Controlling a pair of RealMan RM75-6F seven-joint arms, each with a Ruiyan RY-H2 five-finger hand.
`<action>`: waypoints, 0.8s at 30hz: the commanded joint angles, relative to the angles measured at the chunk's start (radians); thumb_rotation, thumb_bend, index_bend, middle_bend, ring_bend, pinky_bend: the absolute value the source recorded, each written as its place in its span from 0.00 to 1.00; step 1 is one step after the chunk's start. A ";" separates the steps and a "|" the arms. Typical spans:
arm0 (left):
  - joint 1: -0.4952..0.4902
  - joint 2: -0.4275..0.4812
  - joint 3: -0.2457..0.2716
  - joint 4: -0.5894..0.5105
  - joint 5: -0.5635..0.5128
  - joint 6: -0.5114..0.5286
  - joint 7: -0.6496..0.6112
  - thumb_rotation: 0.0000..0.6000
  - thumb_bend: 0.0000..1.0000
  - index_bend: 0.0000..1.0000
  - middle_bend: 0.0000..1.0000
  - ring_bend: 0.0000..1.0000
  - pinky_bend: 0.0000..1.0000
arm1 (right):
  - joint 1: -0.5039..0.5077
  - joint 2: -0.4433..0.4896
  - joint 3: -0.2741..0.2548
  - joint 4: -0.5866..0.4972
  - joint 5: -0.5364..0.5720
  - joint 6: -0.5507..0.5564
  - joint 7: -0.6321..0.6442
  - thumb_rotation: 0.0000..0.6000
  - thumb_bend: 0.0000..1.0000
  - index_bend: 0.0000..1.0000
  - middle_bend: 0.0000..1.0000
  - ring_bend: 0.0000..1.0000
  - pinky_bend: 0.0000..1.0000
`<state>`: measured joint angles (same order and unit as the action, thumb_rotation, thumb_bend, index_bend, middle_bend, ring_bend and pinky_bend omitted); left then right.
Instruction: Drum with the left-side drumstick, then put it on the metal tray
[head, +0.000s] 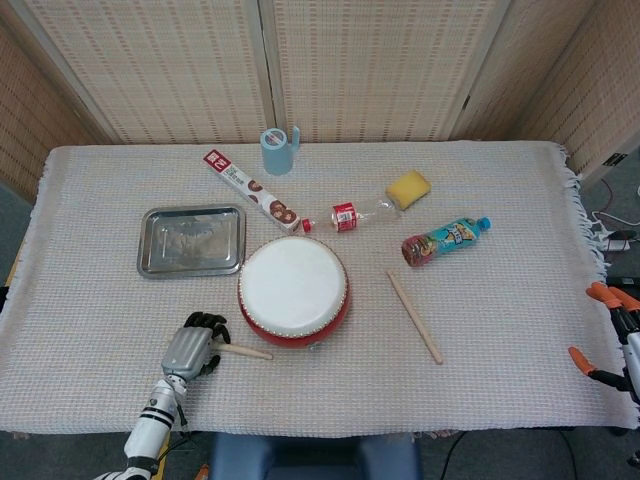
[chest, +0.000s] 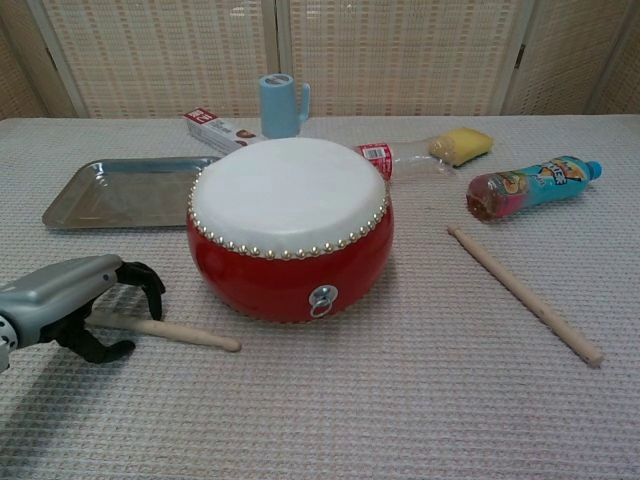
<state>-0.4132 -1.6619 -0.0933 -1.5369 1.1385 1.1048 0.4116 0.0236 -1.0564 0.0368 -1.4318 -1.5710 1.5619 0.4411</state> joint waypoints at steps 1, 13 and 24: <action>-0.003 -0.010 0.000 0.012 -0.007 -0.004 -0.003 1.00 0.34 0.49 0.22 0.14 0.10 | 0.000 0.000 0.000 0.001 0.000 -0.001 0.001 1.00 0.27 0.07 0.15 0.03 0.13; 0.002 -0.046 -0.007 0.051 -0.008 0.024 -0.044 1.00 0.37 0.55 0.27 0.17 0.11 | 0.001 0.001 0.001 0.005 0.005 -0.008 0.009 1.00 0.27 0.07 0.15 0.03 0.13; 0.085 0.082 -0.067 -0.082 -0.016 0.002 -0.458 1.00 0.37 0.59 0.32 0.21 0.13 | -0.003 0.005 -0.001 0.001 0.001 -0.001 0.012 1.00 0.27 0.07 0.15 0.03 0.13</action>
<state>-0.3680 -1.6467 -0.1281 -1.5595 1.1218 1.1139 0.0996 0.0210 -1.0520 0.0359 -1.4310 -1.5700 1.5605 0.4532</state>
